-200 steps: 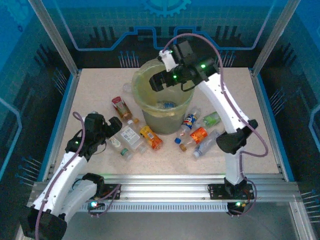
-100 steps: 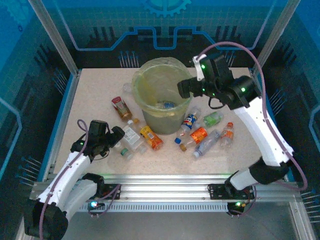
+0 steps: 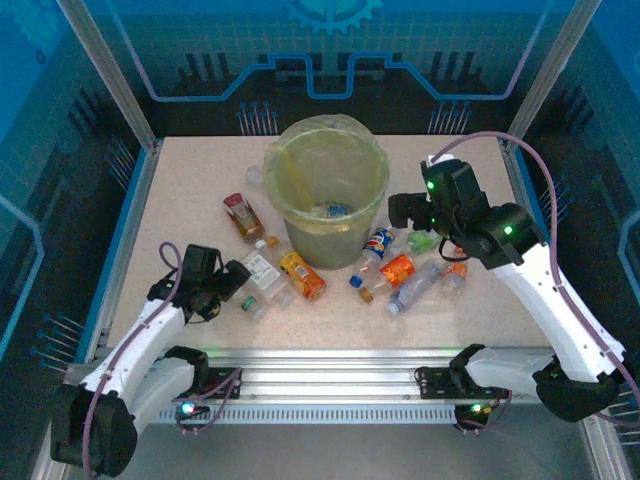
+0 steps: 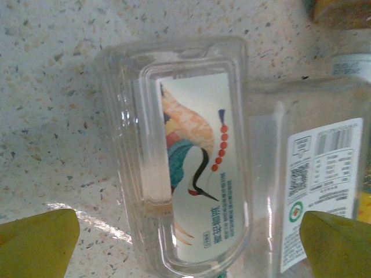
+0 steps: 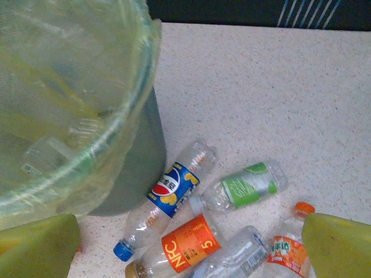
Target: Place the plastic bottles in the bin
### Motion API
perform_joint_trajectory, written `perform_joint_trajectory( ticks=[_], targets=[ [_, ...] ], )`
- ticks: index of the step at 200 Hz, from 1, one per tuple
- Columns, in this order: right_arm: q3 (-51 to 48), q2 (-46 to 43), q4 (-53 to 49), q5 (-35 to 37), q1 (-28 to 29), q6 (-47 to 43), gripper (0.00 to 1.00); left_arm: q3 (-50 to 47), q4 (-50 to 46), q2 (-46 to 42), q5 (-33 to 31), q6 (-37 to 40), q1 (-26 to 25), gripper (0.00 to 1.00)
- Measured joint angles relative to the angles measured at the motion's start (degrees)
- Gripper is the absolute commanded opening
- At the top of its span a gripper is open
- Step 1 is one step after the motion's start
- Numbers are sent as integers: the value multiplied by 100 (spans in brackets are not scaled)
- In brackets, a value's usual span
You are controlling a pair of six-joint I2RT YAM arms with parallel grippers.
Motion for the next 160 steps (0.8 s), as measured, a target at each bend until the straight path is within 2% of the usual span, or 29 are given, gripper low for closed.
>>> perform_joint_trajectory(
  ticks=[55,101,121,160],
  targets=[
    [-743,-579,15,374,-11,553,100,-116,273,424,164,-83,0,99],
    [-870,-949,76,470,-37,706,100,-125,437,581,219,-118,4,95],
    [-892,-999,105,474,-37,715,100,-125,498,616,240,-122,4,89],
    [-901,-861,98,490,-37,715,100,-125,649,726,254,-122,74,89]
  ],
)
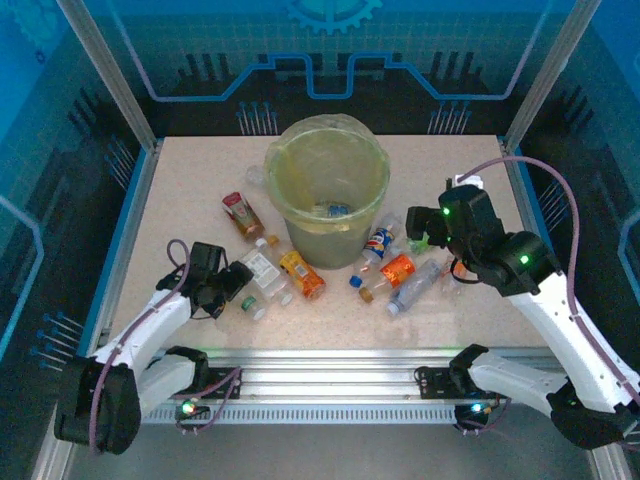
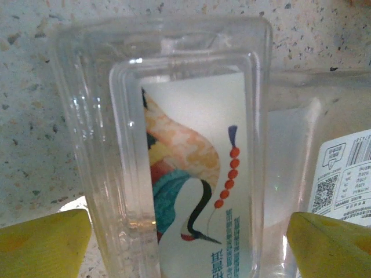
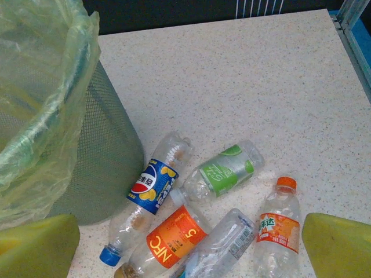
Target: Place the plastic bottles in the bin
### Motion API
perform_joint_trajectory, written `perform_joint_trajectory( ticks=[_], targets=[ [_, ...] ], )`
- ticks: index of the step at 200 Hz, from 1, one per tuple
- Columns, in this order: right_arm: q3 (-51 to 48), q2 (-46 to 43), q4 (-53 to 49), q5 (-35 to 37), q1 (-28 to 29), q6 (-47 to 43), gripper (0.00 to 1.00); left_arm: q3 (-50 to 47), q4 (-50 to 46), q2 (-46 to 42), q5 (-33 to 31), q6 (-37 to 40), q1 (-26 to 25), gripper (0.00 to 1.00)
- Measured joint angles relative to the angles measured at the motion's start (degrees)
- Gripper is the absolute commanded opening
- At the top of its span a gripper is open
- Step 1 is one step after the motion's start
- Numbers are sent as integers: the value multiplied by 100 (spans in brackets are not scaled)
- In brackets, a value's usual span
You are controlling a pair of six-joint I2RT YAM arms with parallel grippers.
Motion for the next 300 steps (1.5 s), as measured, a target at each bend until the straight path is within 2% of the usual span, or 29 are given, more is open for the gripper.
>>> perform_joint_trajectory(
  ticks=[75,147,242,300],
  targets=[
    [4,352,-9,0,0,-2,100,0,129,42,-2,0,212,90],
    [55,527,-11,0,0,-7,100,0,-66,-129,-2,0,262,99],
    [55,588,-11,-9,-37,-4,100,0,-417,-393,0,24,267,99],
    [101,673,-11,-26,-37,-4,100,0,-407,-103,-2,61,267,92]
  ],
)
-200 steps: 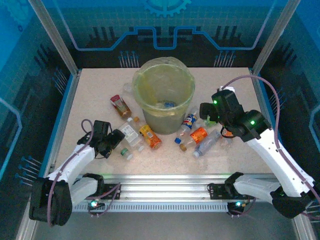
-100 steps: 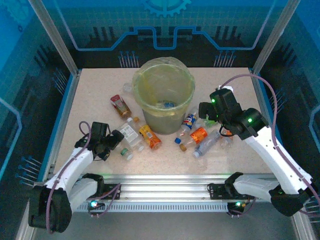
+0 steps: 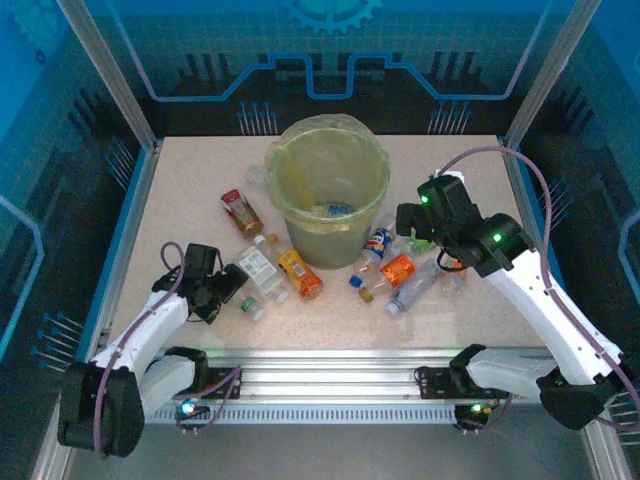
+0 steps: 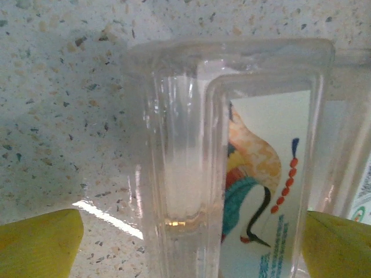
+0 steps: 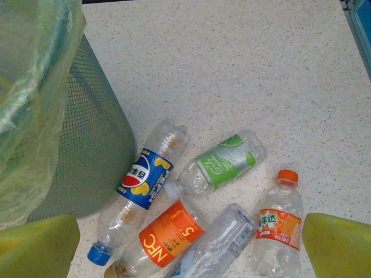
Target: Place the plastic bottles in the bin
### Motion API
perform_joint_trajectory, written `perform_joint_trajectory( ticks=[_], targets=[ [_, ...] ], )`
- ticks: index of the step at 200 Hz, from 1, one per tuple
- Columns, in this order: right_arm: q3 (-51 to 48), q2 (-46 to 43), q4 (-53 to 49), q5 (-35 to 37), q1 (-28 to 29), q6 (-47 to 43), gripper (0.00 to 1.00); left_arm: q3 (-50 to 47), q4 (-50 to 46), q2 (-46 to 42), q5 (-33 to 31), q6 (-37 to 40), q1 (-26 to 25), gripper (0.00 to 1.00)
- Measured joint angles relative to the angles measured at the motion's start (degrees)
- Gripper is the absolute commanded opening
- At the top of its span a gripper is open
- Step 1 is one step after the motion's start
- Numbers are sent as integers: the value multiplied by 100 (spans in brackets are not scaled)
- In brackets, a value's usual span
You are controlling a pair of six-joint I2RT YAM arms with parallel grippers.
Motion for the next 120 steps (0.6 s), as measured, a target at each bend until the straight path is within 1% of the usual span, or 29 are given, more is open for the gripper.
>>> perform_joint_trajectory(
  ticks=[21,45,90,120],
  targets=[
    [17,2,-4,0,0,0,100,-4,31,142,0,20,0,85],
    [20,2,-2,0,0,2,100,-26,59,238,0,92,0,81],
    [20,2,-4,0,0,2,100,-122,247,442,0,90,39,80],
    [20,2,-7,0,0,4,100,-122,234,579,-4,57,125,68]
  ],
)
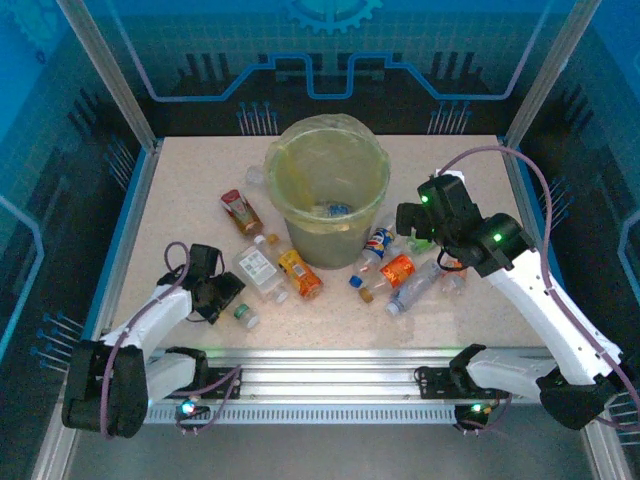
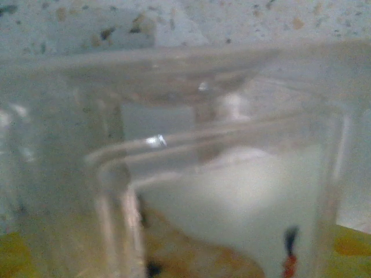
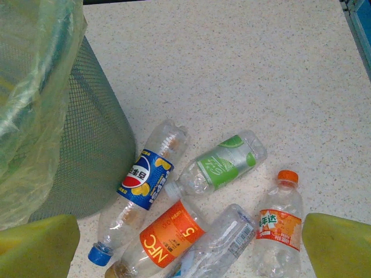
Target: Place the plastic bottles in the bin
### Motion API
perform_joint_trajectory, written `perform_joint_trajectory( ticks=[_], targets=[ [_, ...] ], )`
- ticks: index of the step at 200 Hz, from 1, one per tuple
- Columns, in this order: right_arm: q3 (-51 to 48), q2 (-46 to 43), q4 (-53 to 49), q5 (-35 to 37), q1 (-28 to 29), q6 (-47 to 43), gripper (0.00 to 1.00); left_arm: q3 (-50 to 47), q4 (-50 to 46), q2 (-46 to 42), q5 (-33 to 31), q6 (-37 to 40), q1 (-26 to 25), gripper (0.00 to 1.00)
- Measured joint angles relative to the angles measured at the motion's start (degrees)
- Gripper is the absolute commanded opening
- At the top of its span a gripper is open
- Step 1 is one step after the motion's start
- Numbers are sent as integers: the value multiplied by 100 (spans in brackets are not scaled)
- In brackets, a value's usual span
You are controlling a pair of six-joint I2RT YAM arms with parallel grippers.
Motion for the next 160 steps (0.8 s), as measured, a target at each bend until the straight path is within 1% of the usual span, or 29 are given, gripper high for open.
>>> perform_joint_trajectory(
  ticks=[59,84,127,160],
  targets=[
    [-15,-2,-103,22,-7,105,100,87,-116,-59,0,-74,33,53],
    [-74,-2,-267,76,-11,264,100,197,-138,-264,-153,50,50,50],
    [-280,-186,-570,308,-13,595,100,1246,-245,-999,-452,498,63,47],
    [-446,-621,-745,466,-39,793,100,2188,-240,-1104,-470,837,63,45]
  ],
)
